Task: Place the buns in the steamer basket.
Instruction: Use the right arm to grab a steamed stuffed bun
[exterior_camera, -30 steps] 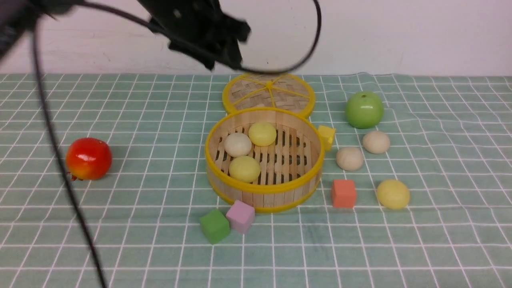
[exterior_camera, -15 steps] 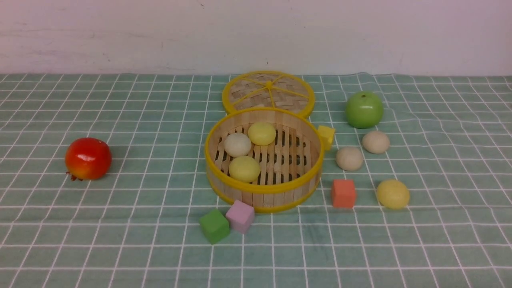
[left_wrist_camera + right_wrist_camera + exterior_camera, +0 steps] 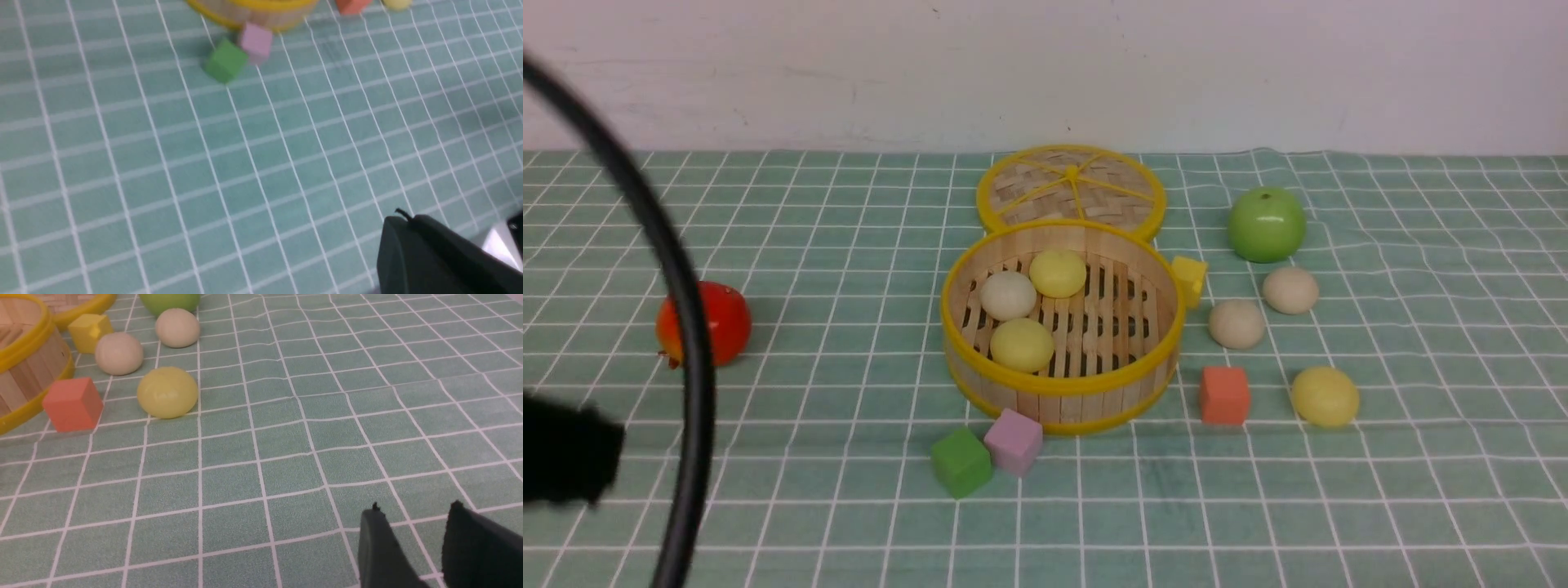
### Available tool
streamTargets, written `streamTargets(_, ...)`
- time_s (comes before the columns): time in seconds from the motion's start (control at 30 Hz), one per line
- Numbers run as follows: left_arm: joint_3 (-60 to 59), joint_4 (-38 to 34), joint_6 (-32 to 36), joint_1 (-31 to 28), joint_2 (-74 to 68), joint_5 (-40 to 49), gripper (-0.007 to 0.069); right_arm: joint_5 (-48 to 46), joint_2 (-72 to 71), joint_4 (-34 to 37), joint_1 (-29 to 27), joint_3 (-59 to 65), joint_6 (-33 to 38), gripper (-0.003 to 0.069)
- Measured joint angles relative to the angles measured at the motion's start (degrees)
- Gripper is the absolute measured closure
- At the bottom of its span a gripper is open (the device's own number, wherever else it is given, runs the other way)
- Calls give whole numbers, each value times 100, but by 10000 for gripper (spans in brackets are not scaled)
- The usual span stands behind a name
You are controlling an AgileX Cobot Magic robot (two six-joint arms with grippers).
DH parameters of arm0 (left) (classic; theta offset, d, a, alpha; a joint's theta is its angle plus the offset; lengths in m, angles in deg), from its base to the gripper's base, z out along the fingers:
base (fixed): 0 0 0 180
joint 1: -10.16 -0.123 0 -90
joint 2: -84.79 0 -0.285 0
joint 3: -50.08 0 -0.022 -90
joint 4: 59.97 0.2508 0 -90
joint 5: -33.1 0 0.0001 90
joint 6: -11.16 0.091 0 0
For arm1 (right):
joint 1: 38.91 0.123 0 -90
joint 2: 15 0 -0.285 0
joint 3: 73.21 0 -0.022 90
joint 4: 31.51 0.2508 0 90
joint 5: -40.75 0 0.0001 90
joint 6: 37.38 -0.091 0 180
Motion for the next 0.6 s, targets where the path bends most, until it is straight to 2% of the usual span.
streamTargets(0.17, -353, 1, -96, 0, 168, 0, 638, 0, 0, 0, 0, 0, 0, 419)
streamTargets(0.33, -382, 306, -103, 0, 168, -62, 638, 0, 0, 0, 0, 0, 0, 419)
streamTargets(0.47, -382, 721, -103, 0, 168, -470, 638, 0, 0, 0, 0, 0, 0, 419)
streamTargets(0.6, -491, 1199, -103, 0, 157, -1548, 638, 0, 0, 0, 0, 0, 0, 419)
